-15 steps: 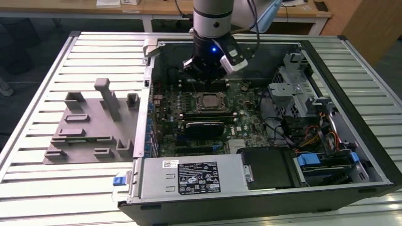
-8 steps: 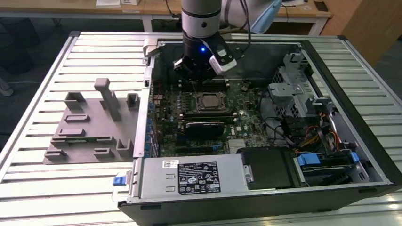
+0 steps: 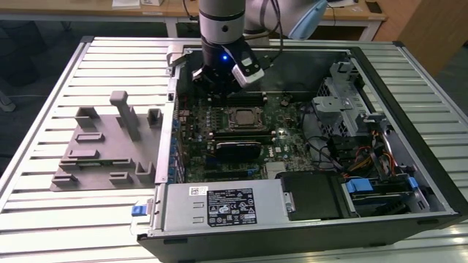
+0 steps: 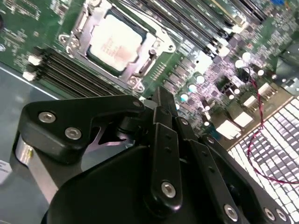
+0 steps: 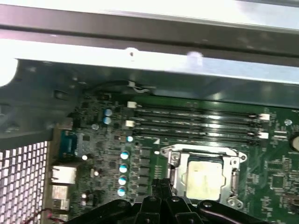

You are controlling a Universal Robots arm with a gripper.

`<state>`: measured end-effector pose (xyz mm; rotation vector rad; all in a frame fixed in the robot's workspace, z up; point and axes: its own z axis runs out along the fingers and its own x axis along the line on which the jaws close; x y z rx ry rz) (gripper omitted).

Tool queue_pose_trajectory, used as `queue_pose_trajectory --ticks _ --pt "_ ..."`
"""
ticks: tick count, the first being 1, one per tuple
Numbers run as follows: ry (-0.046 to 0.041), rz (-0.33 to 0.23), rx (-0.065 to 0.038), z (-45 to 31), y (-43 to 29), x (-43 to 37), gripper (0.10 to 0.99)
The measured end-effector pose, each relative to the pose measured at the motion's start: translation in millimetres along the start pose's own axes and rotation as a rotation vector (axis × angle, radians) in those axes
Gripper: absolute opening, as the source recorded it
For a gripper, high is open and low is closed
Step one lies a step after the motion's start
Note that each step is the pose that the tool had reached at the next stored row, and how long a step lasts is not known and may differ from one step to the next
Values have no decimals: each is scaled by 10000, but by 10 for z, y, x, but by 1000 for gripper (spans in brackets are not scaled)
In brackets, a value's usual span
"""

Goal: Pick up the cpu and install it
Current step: 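Install the first cpu locking lever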

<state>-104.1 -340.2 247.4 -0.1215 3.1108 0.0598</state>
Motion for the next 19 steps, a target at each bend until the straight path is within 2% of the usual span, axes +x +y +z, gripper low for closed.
queue_pose_trajectory --ticks 3,7,10,13,17,18,19 --pt "-14 4 -170 -1 3 38 106" --pt "-42 14 -525 -2 7 89 106" --pt "-67 21 -850 -3 9 116 106" --pt "-103 34 -1278 -3 10 131 106" --pt "-140 46 -1771 -4 11 143 106" --pt "-146 48 -1835 -4 11 143 106" --pt "-146 48 -1839 -4 12 144 106"
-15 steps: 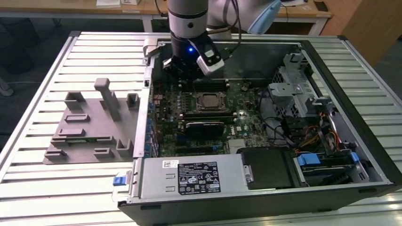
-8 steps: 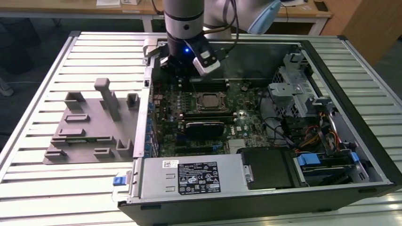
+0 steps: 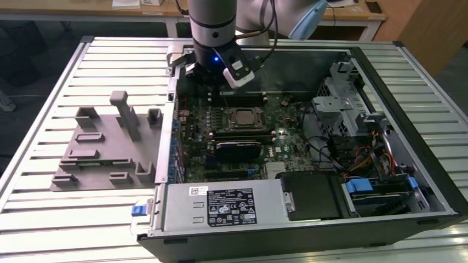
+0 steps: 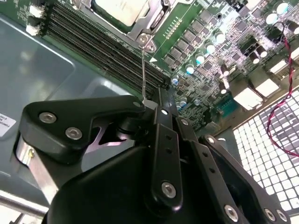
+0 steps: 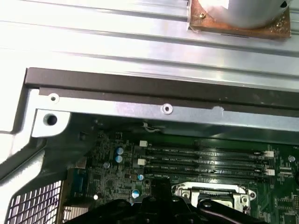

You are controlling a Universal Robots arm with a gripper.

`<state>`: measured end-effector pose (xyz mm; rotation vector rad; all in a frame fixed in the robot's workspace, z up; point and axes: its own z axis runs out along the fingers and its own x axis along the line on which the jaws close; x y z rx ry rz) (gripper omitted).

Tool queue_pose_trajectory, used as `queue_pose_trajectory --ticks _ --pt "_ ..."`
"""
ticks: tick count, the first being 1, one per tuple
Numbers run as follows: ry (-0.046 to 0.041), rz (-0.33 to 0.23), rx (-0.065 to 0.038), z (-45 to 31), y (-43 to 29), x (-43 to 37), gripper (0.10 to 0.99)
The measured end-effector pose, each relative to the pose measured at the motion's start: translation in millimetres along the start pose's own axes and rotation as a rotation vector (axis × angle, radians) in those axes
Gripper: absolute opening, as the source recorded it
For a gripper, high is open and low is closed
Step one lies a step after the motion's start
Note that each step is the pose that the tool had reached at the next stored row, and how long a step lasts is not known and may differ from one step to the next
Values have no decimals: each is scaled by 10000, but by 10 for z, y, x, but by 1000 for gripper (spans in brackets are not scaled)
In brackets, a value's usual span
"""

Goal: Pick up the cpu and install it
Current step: 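Install the first cpu locking lever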

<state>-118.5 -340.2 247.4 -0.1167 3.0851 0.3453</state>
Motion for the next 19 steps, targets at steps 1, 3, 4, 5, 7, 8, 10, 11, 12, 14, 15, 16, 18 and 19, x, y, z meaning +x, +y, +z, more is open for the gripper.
queue_pose_trajectory --ticks 1,3,4,5,7,8,10,11,12,14,15,16,18,19 --pt "0 1 -2 0 0 0 106" --pt "1 0 -3 0 0 0 106" --pt "1 0 -4 0 -1 -2 106" --pt "1 -2 -5 0 -2 -12 106" --pt "5 1 4 1 -4 -39 106" --pt "10 2 8 1 -5 -61 106" --pt "28 7 19 3 -10 -116 106" --pt "39 9 26 4 -12 -146 106" --pt "50 11 37 4 -14 -175 106" --pt "67 16 65 6 -19 -234 106" --pt "75 19 84 7 -21 -264 106" --pt "80 20 99 7 -23 -291 106" --pt "91 23 138 9 -28 -351 106" --pt "96 24 163 10 -30 -377 106"
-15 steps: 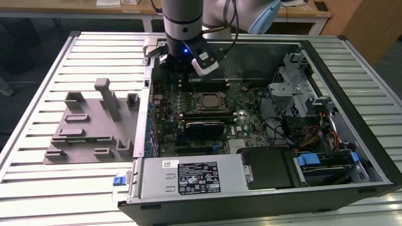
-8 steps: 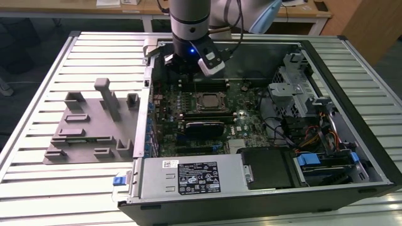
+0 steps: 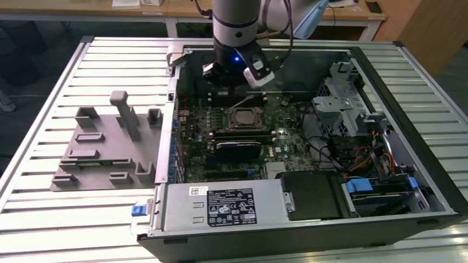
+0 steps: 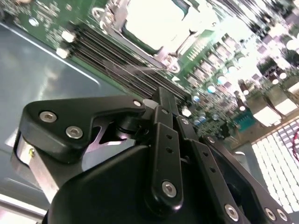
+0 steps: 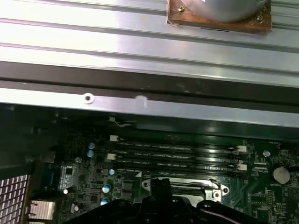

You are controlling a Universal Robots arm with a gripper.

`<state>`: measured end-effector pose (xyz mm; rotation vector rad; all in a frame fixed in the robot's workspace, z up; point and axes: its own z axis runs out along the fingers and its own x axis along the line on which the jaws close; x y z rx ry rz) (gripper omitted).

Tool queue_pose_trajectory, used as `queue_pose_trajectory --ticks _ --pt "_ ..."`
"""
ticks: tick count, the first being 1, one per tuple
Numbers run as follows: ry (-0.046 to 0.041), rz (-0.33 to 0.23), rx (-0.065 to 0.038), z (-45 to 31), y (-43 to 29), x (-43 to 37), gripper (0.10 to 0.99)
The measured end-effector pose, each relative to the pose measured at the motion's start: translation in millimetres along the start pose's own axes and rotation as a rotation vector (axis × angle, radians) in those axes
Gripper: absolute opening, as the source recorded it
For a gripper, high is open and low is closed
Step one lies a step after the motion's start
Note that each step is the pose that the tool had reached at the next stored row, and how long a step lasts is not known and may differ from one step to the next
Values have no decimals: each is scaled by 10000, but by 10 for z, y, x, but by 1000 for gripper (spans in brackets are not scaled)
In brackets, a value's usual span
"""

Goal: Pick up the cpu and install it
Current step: 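Install the first cpu locking lever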

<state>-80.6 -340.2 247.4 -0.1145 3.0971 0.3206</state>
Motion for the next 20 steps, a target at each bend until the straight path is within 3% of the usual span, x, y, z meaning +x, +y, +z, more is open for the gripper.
queue_pose_trajectory --ticks 2,9,20 --pt "6 -1 56 1 -3 -38 106" --pt "-12 21 72 6 -7 -39 106" --pt "-338 190 100 105 -32 -36 106"
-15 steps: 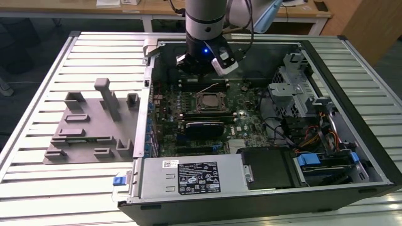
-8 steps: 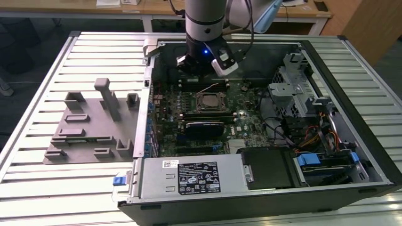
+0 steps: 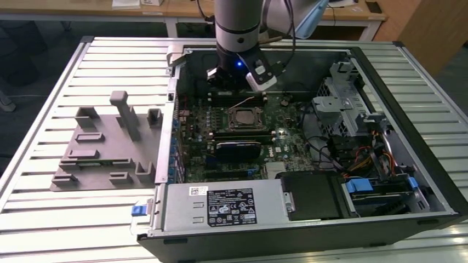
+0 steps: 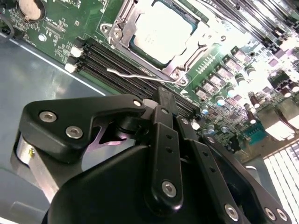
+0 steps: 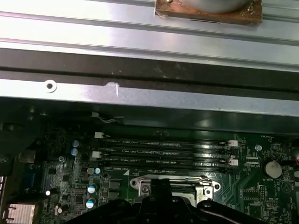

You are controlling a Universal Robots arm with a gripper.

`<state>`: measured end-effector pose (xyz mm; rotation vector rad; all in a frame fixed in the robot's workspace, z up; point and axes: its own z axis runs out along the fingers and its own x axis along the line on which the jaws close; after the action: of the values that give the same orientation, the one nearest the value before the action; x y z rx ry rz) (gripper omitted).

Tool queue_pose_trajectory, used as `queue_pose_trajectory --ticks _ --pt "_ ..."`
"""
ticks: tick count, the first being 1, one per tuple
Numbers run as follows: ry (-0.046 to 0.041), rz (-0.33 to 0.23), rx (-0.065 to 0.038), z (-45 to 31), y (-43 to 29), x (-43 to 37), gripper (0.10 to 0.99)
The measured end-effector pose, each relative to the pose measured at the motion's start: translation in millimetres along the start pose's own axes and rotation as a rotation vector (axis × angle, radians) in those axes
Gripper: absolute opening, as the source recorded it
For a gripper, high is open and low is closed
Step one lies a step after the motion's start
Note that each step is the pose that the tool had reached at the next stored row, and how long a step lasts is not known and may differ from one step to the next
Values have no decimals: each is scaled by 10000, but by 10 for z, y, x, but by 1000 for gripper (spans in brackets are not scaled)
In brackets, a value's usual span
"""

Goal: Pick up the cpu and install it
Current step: 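Install the first cpu locking lever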

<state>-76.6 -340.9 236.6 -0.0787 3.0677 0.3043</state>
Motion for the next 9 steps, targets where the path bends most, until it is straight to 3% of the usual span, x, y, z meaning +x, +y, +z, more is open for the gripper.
queue_pose_trajectory --ticks 9 --pt "-270 325 32 76 -17 5 106"
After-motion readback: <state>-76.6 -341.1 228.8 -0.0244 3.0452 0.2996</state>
